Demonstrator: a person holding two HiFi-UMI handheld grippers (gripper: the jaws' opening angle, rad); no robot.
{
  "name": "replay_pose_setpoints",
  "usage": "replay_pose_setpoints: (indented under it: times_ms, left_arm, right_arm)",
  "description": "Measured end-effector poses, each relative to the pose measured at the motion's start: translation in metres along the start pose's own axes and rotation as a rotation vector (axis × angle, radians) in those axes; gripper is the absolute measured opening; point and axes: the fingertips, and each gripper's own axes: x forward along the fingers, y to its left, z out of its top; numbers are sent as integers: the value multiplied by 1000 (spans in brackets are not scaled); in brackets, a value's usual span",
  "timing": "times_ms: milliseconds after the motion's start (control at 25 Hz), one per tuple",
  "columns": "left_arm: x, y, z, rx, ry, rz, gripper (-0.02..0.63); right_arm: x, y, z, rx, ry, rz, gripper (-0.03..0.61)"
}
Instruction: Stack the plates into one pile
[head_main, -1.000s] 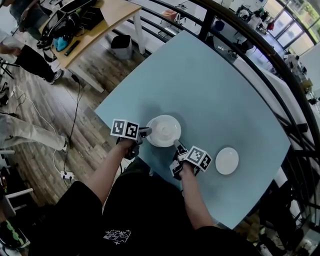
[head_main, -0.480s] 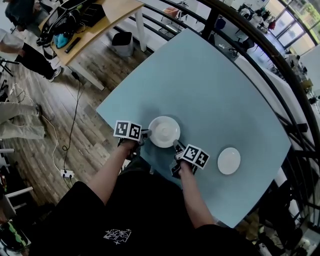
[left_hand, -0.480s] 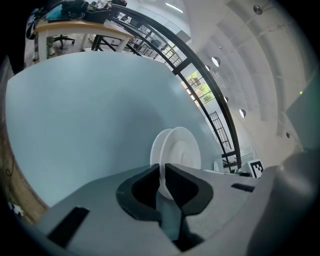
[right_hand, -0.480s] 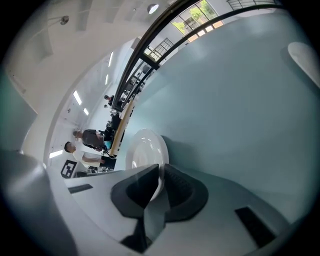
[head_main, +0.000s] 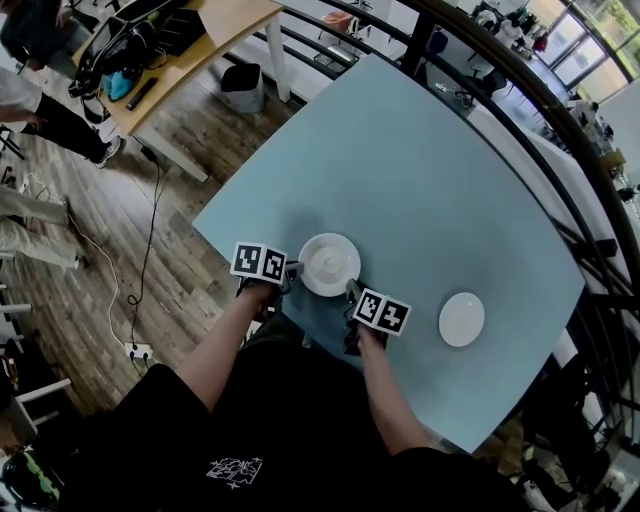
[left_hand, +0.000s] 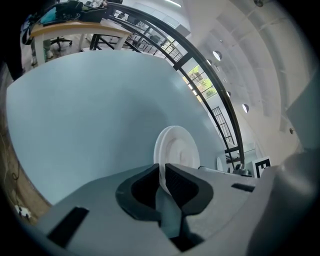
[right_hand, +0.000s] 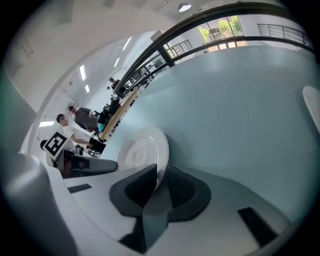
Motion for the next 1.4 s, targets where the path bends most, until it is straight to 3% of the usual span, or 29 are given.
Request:
replay_pose_setpoints:
  times_ms: [560, 680, 1000, 1080, 1160, 1400]
  left_arm:
    - [-3, -5, 3, 66, 52, -39, 67]
    - [-5, -5, 7, 92, 61, -31, 67]
    - [-24, -5, 20, 173, 39, 27, 83]
    - [-30, -11, 26, 220, 35, 31, 83]
    - [-28, -27, 32, 252, 32, 7, 81]
    - [-3, -89, 28, 331, 60, -92, 32]
  right_arm:
    - [4, 1, 12, -170, -22, -89, 60]
    - [6, 6, 13, -187, -21, -74, 125]
    - [-5, 14, 22, -142, -88, -58, 133]
    - [-16, 15, 26, -102, -136, -49, 77]
    - [-30, 8, 32, -45, -188, -36, 35]
    - [-74, -24, 36, 81, -283, 6, 14]
